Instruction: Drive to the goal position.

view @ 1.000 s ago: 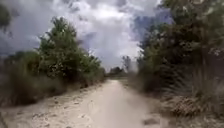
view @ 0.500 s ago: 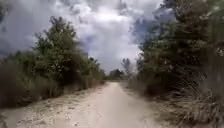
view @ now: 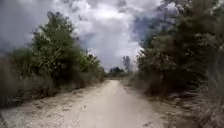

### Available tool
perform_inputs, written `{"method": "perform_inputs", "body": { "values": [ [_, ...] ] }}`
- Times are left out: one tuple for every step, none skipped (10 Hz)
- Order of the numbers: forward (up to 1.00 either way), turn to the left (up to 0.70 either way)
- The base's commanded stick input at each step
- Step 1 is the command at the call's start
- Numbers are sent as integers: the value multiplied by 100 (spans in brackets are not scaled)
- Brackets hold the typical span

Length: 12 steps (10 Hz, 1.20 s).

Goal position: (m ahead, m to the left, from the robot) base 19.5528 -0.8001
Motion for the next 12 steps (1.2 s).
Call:
{"method": "perform_inputs", "body": {
  "values": [
    [50,0],
    [50,0],
    [50,0],
    [50,0],
    [50,0],
    [50,0],
    [50,0],
    [50,0],
    [50,0],
    [50,0],
    [50,0],
    [50,0]
  ]
}}
